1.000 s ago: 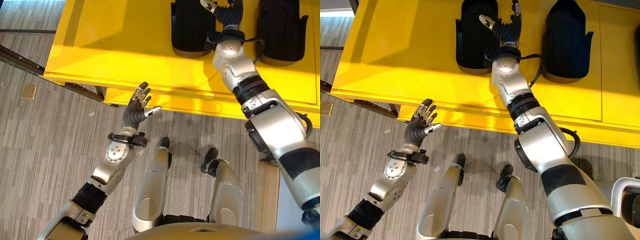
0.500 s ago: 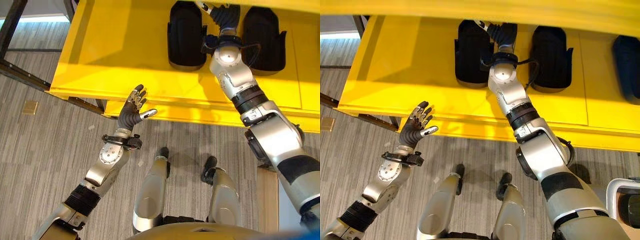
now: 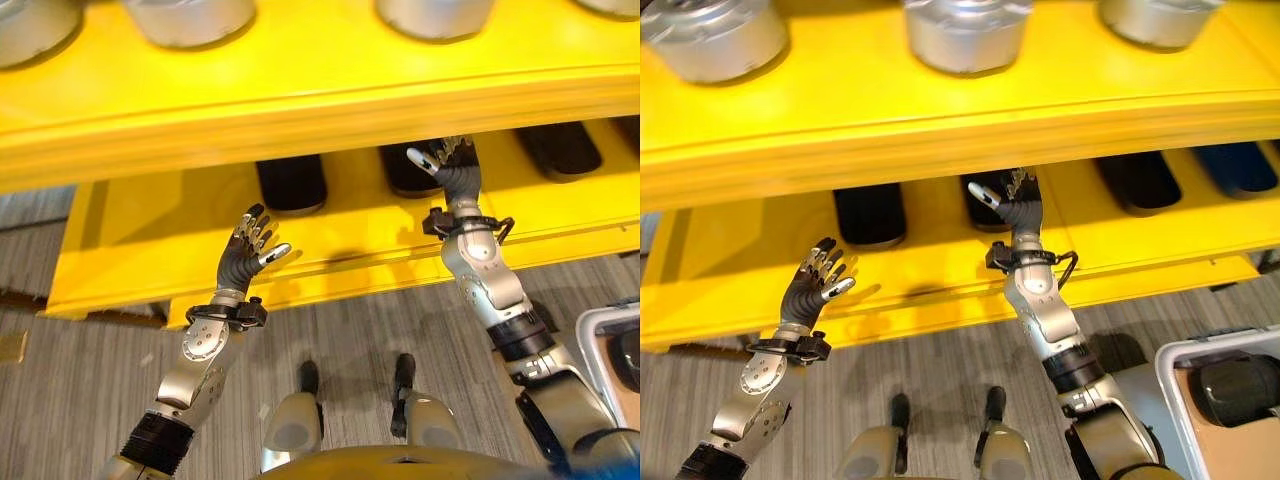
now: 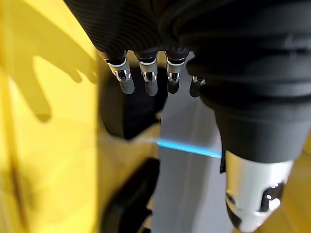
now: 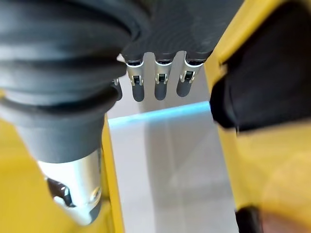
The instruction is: Move parts from the plastic box to the shelf.
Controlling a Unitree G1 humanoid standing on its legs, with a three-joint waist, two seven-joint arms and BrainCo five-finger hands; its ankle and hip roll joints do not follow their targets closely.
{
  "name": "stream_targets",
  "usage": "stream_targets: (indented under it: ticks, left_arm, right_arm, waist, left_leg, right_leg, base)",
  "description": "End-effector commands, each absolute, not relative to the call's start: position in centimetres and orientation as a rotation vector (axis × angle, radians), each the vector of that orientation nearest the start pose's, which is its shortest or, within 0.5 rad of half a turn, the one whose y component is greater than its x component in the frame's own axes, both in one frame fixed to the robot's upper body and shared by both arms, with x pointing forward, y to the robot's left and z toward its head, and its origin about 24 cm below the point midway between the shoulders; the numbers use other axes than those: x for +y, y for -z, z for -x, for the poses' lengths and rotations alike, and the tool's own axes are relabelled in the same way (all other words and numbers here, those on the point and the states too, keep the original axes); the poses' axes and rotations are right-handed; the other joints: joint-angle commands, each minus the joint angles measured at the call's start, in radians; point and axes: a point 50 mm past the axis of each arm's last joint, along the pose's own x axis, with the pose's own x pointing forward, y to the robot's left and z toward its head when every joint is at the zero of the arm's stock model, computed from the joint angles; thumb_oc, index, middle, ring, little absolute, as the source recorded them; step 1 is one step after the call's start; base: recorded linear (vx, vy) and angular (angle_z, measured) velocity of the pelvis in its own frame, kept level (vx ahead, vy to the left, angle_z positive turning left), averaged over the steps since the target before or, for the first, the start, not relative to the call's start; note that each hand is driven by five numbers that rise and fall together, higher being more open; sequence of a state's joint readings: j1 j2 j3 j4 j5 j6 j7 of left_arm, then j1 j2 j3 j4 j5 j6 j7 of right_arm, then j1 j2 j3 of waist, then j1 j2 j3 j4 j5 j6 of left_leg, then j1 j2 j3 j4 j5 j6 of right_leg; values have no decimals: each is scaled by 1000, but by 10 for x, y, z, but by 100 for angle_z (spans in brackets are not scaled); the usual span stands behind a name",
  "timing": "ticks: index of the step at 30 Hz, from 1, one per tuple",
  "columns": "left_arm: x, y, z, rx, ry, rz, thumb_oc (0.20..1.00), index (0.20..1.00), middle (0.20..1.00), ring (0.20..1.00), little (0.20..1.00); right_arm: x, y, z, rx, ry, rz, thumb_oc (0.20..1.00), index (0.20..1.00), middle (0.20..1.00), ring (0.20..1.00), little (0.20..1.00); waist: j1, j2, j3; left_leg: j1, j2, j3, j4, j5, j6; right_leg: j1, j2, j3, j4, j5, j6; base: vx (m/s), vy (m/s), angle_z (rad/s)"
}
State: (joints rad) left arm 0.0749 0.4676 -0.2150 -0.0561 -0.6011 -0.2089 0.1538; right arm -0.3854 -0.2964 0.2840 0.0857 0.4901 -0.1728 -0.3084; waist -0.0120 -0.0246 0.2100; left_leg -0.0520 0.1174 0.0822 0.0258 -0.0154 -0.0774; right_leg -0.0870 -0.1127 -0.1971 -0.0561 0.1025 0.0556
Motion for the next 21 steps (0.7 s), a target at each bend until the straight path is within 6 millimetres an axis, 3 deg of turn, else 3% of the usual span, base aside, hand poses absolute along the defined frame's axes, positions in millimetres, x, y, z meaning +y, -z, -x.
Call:
stream_targets:
  ticks: [1,3,5,8,11,12,13,14,15,17,18,19,20,21]
  left_arm:
    - [197,-65,-231,-132,41,140,1000,1000,1000,1000,1000]
    - [200,-60,-229,-120,19,135,1000,1000,1000,1000,1000]
    - [201,-57,-226,-110,0,131,1000,1000,1000,1000,1000]
    - [203,-55,-225,-111,-19,123,1000,1000,1000,1000,1000]
    - [202,-49,-222,-86,-23,112,1000,1000,1000,1000,1000]
    - [202,-49,-222,-86,-23,112,1000,1000,1000,1000,1000]
    - [202,-48,-222,-86,-27,110,1000,1000,1000,1000,1000]
    - [204,-46,-219,-80,-45,93,1000,1000,1000,1000,1000]
    - [204,-46,-219,-80,-45,92,1000,1000,1000,1000,1000]
    - [207,-46,-217,-89,-69,66,1000,1000,1000,1000,1000]
    - [207,-46,-217,-89,-69,66,1000,1000,1000,1000,1000]
    - [210,-47,-214,-90,-85,59,1000,1000,1000,1000,1000]
    - [210,-47,-214,-90,-85,59,1000,1000,1000,1000,1000]
    - [213,-45,-208,-81,-88,68,1000,1000,1000,1000,1000]
  right_arm:
    - [-151,-147,-294,-443,-78,-244,1000,1000,1000,1000,1000]
    - [-163,-141,-281,-444,-73,-212,1000,1000,1000,1000,1000]
    - [-170,-130,-272,-415,-61,-184,1000,1000,1000,1000,1000]
    - [-176,-121,-258,-381,-88,-152,1000,1000,1000,1000,1000]
    - [-190,-104,-244,-308,-41,-183,1000,1000,1000,1000,1000]
    - [-190,-104,-244,-308,-41,-183,1000,1000,1000,1000,1000]
    - [-191,-101,-242,-299,-35,-180,1000,1000,1000,1000,1000]
    - [-188,-90,-236,-256,-43,-208,1000,1000,1000,1000,1000]
    - [-188,-90,-236,-256,-43,-208,1000,1000,1000,1000,1000]
    - [-184,-81,-232,-214,-66,-210,1000,1000,1000,1000,1000]
    - [-184,-81,-232,-214,-66,-210,1000,1000,1000,1000,1000]
    - [-178,-75,-232,-183,-87,-225,1000,1000,1000,1000,1000]
    - [-178,-75,-232,-183,-87,-226,1000,1000,1000,1000,1000]
    - [-173,-71,-232,-162,-113,-229,1000,1000,1000,1000,1000]
  waist:
    - [-6,3,-70]
    - [-19,3,-79]
    - [-25,-3,-73]
    - [-32,-23,-62]
    - [-37,-35,-42]
    - [-37,-35,-43]
    - [-35,-38,-41]
    - [-26,-36,-43]
    - [-27,-37,-45]
    - [-17,-22,-45]
    - [-18,-22,-46]
    - [-3,-18,-46]
    - [-3,-18,-47]
    - [-2,-13,-55]
  left_leg:
    - [22,112,41,-72,98,-41]
    - [23,145,42,-61,137,-55]
    - [14,154,19,-20,139,-51]
    - [-31,149,-12,105,161,-40]
    - [-86,105,-14,268,121,-19]
    - [-87,105,-14,269,121,-19]
    - [-102,51,-29,277,93,-5]
    - [-112,-106,-74,232,-39,52]
    - [-114,-108,-74,230,-35,53]
    - [-100,-237,-178,171,-39,84]
    - [-100,-237,-178,171,-38,84]
    - [-107,-314,-293,160,-25,93]
    - [-107,-314,-293,159,-25,93]
    - [-81,-322,-347,118,-21,112]
  right_leg:
    - [18,34,17,14,-106,43]
    - [35,69,33,-1,-117,24]
    - [47,94,57,-4,-129,5]
    - [61,109,72,-11,-132,-18]
    - [89,104,62,-24,-135,-34]
    - [89,104,62,-24,-135,-34]
    - [85,98,64,-23,-131,-30]
    - [87,98,88,-20,-129,-19]
    - [84,96,88,-20,-128,-18]
    - [80,126,136,-7,-119,-10]
    - [79,126,135,-7,-119,-10]
    - [76,146,188,-11,-108,-8]
    - [75,146,187,-11,-108,-8]
    - [69,171,241,-9,-99,-3]
  base:
    - [53,-219,-31]
    - [28,-281,-24]
    - [-23,-225,-12]
    - [-29,-221,-20]
    - [-27,-116,-8]
    - [-19,-35,2]
    - [33,41,5]
    - [29,43,6]
    - [72,66,-10]
    - [67,48,-56]
    - [74,85,-73]
    - [38,55,-66]
    - [67,107,-179]
    - [30,51,-179]
